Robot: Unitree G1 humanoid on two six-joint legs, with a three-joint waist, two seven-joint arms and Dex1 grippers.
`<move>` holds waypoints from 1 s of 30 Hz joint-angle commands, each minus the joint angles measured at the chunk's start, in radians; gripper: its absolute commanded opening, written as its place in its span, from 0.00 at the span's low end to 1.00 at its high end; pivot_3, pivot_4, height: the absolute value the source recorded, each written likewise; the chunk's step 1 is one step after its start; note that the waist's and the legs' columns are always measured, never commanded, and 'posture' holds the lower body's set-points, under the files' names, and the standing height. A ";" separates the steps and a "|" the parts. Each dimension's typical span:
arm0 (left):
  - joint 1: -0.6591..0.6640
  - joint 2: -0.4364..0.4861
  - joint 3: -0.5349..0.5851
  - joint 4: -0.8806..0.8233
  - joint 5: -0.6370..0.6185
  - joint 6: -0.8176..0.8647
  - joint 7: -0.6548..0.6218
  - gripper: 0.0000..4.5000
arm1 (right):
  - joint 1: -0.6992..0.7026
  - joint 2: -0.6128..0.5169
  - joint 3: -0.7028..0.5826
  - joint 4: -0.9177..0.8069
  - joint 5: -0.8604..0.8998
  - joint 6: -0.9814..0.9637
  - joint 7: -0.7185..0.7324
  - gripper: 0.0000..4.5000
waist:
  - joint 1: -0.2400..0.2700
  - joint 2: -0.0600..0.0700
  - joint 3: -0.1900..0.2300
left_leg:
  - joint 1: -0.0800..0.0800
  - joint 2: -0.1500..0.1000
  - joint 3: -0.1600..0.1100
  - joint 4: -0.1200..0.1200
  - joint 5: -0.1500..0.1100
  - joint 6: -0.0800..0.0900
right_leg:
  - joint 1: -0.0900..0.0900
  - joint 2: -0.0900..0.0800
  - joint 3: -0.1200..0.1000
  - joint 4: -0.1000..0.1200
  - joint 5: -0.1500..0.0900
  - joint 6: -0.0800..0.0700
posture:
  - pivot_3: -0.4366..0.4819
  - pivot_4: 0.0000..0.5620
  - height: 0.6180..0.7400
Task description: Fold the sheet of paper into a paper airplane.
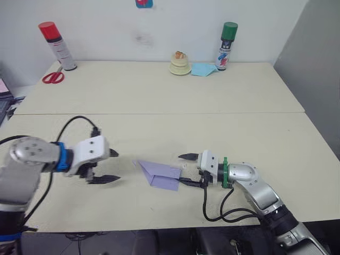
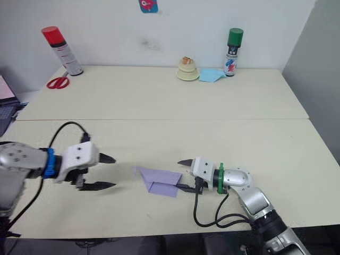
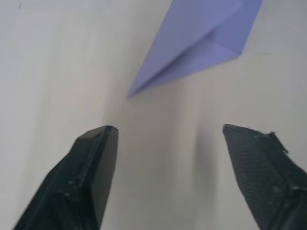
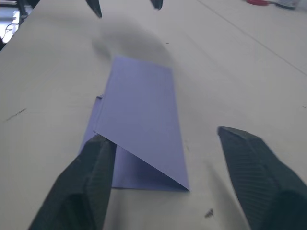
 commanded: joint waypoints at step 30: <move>-0.186 -0.206 -0.045 0.056 -0.222 0.153 0.312 1.00 | -0.096 -0.182 -0.176 -0.225 0.263 0.279 0.221 0.36 | 0.023 0.000 0.001 | 0.000 -0.001 -0.001 0.001 0.000 0.000 | 0.001 -0.001 -0.001 0.001 0.000 0.000 | 0.48 0.27 0.98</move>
